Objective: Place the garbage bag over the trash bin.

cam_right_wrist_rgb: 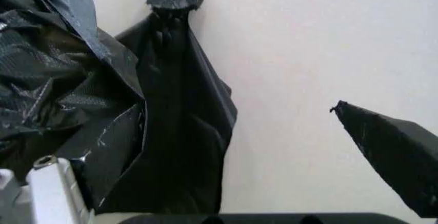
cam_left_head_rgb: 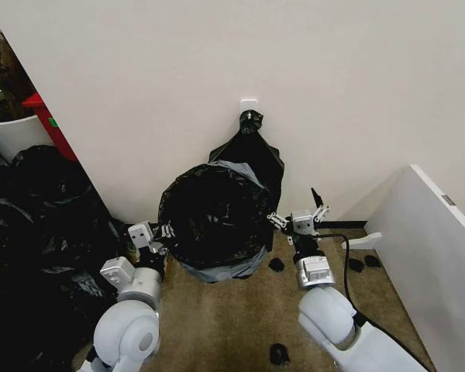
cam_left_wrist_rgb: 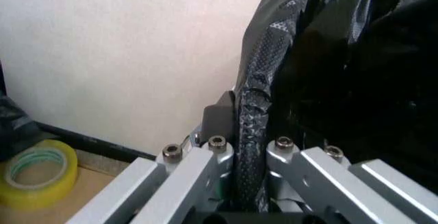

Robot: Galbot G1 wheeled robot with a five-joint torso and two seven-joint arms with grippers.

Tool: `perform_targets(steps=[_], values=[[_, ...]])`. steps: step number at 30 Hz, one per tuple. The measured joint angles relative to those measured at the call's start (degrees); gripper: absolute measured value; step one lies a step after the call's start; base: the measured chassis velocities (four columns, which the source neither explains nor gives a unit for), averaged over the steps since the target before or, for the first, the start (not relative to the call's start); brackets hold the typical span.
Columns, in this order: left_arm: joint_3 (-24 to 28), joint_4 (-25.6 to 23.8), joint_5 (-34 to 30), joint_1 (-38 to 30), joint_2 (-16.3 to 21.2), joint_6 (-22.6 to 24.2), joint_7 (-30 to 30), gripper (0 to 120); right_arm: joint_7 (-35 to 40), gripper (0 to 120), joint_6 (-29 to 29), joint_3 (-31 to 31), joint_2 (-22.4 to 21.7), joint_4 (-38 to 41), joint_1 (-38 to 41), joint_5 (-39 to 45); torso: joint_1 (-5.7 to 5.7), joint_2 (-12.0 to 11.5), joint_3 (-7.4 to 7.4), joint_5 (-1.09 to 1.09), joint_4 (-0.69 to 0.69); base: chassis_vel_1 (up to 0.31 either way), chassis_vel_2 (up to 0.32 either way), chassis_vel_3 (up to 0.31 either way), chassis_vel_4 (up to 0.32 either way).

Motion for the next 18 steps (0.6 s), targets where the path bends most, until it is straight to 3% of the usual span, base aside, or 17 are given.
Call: perform_targets(steps=[5, 8, 14, 18], values=[[-0.11, -0.72, -0.68, -0.04, 0.23, 0.86, -0.29, 2, -4.68, 100, 6.42, 1.95, -0.77, -2.57, 0.03, 3.79, 0.00, 0.00, 0.00, 0.00, 0.00, 0.000, 0.000, 0.000, 0.000], [-0.15, -3.56, -3.53, 0.22, 0.57, 4.26, -1.10, 2, -8.13, 100, 10.82, 3.10, -0.57, -5.75, 0.46, 7.64, 0.00, 0.00, 0.00, 0.00, -0.01, 0.000, 0.000, 0.000, 0.000], [-0.12, -5.88, -5.16, 0.62, 0.99, 6.26, -1.66, 2, -10.50, 100, 12.72, 4.01, -0.10, -7.58, 0.77, 11.19, 0.00, 0.00, 0.00, 0.00, 0.00, 0.000, 0.000, 0.000, 0.000], [-0.40, -6.50, -5.59, 0.41, 1.36, 6.26, -1.73, 2, -12.98, 100, 13.29, 4.31, -0.46, -7.39, -0.17, 17.88, 0.00, 0.00, 0.00, 0.00, 0.00, 0.000, 0.000, 0.000, 0.000]])
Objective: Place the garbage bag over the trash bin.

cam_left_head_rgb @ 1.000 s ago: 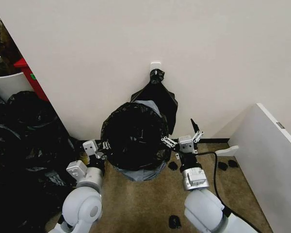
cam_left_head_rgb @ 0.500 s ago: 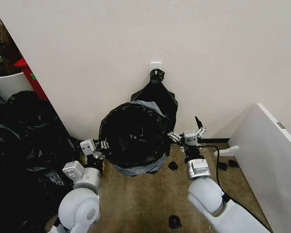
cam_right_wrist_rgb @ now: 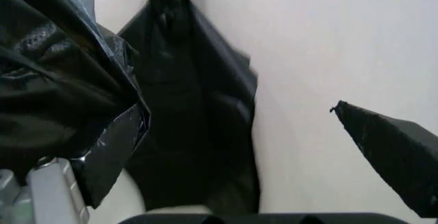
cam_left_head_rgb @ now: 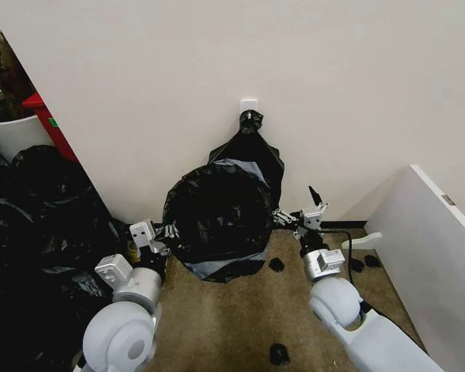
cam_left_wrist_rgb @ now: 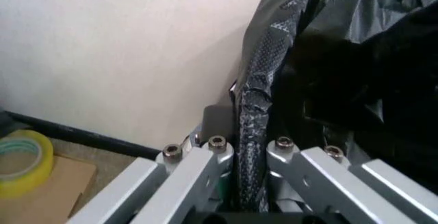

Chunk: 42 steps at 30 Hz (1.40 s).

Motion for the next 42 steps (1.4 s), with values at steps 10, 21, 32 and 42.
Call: perform_targets(steps=[10, 21, 32, 42], values=[[-0.81, 3.22, -0.02, -1.90, -0.26, -7.08, 1.43, 2, -8.09, 100, 5.14, -1.90, -2.40, 3.54, -6.58, 1.84, 0.00, 0.00, -0.01, 0.00, -0.01, 0.000, 0.000, 0.000, 0.000], [-2.18, 2.98, -0.54, -2.41, -0.15, -7.12, 1.52, 2, 8.92, 100, -4.38, 0.68, -1.45, 4.96, -7.97, -11.72, 0.00, 0.00, 0.00, -0.01, 0.00, 0.000, 0.000, 0.000, 0.000], [-2.20, 4.99, -0.58, -3.38, -0.83, -7.02, 1.47, 2, 5.87, 100, 0.72, -2.82, -2.90, 23.06, -17.10, 1.02, 0.00, 0.00, -0.01, -0.02, 0.00, 0.000, 0.000, 0.000, 0.000], [-2.00, 4.82, -0.41, -3.47, -0.67, -6.66, 1.41, 2, 6.40, 100, -7.18, -8.03, -8.36, 24.17, -20.83, -9.16, 0.00, 0.00, -0.01, 0.00, 0.00, 0.000, 0.000, 0.000, 0.000]])
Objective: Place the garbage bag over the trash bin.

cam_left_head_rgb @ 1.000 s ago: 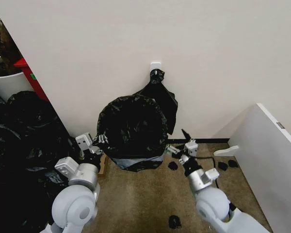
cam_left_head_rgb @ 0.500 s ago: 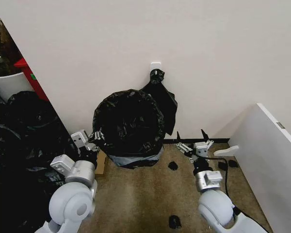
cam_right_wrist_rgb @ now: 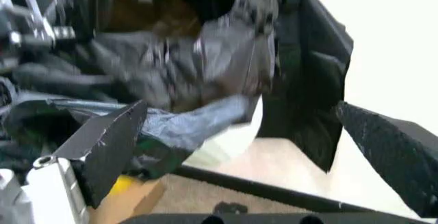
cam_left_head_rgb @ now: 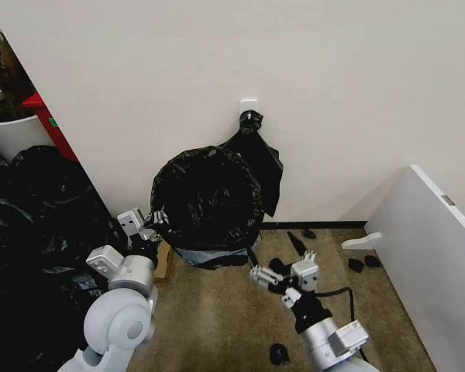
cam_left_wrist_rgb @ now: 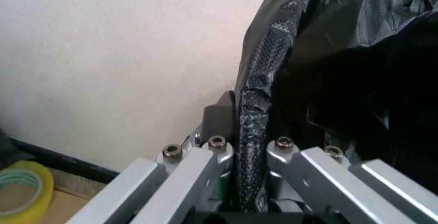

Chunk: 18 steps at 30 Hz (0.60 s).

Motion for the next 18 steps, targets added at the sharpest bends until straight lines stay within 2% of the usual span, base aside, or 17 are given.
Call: perform_targets(steps=[5, 13, 16, 17, 18], values=[[-0.05, 0.01, 0.06, 0.00, 0.12, 0.04, -0.08, 2, -0.14, 100, -0.97, -0.57, 0.35, 0.26, 1.00, 0.75, 0.00, 0.00, 0.00, 0.00, 0.00, 0.000, 0.000, 0.000, 0.000], [-0.09, 0.68, 0.09, -0.28, 0.39, 0.30, -0.23, 2, 1.93, 100, -8.72, -5.13, -1.56, -0.63, 1.78, 1.54, 0.00, 0.00, 0.00, -0.01, 0.00, 0.000, 0.000, 0.000, 0.000], [-0.11, 0.67, 0.09, -0.32, 0.39, 0.44, -0.24, 2, 1.61, 100, -7.12, -5.37, -1.26, -2.23, 2.32, -0.80, 0.00, 0.00, 0.00, -0.01, 0.00, 0.000, 0.000, 0.000, 0.000], [-0.19, 0.66, 0.09, -0.32, 0.41, 0.47, -0.26, 2, 0.64, 100, -4.47, -4.79, -0.90, -3.16, 2.60, -2.23, 0.00, 0.00, 0.00, -0.01, 0.00, 0.000, 0.000, 0.000, 0.000], [-0.33, 0.63, 0.09, -0.27, 0.45, 0.48, -0.27, 2, -1.95, 100, 1.20, -3.53, -0.36, -4.63, 2.91, -3.32, 0.00, 0.00, 0.00, -0.01, 0.00, 0.000, 0.000, 0.000, 0.000]])
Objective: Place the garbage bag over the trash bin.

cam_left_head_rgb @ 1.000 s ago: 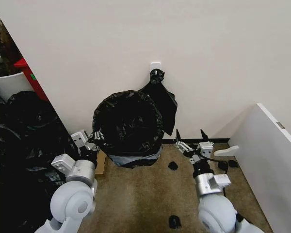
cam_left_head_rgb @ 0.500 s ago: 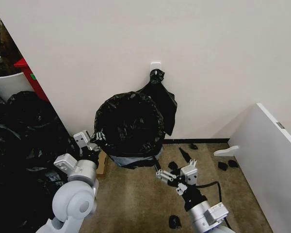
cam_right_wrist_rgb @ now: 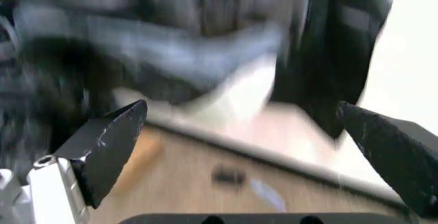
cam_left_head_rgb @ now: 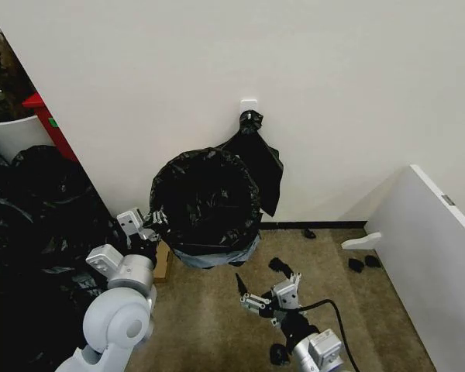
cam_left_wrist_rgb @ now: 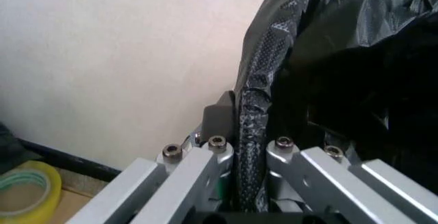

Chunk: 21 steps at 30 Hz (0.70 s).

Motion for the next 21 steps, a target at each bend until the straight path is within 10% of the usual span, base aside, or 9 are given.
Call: perform_targets(steps=[4, 12, 17, 21], values=[[-0.78, -0.20, 0.00, 0.48, 0.09, 0.02, -0.11, 2, -12.10, 100, 15.84, 2.93, 0.58, -3.89, 0.06, -0.78, 0.00, 0.00, 0.00, 0.00, 0.01, 0.000, 0.000, 0.000, 0.000], [-1.04, -0.71, 0.12, 0.75, -0.22, 0.26, -0.27, 2, -24.52, 100, 25.65, 2.95, -0.30, -7.21, -0.05, -0.80, 0.00, 0.00, 0.00, 0.00, 0.00, 0.000, 0.000, 0.000, 0.000], [-0.97, -1.29, 0.17, 0.98, -0.39, 0.46, -0.30, 2, -19.22, 100, 20.15, 1.87, 0.24, -4.32, 0.84, 1.75, 0.00, 0.00, 0.00, 0.01, 0.00, 0.000, 0.000, 0.000, 0.000], [-0.73, -1.88, 0.32, 1.27, -0.63, 0.73, -0.32, 2, -3.23, 100, 5.21, -0.43, 1.50, 5.16, 2.64, 13.08, 0.00, 0.00, 0.00, -0.01, 0.00, 0.000, 0.000, 0.000, 0.000]])
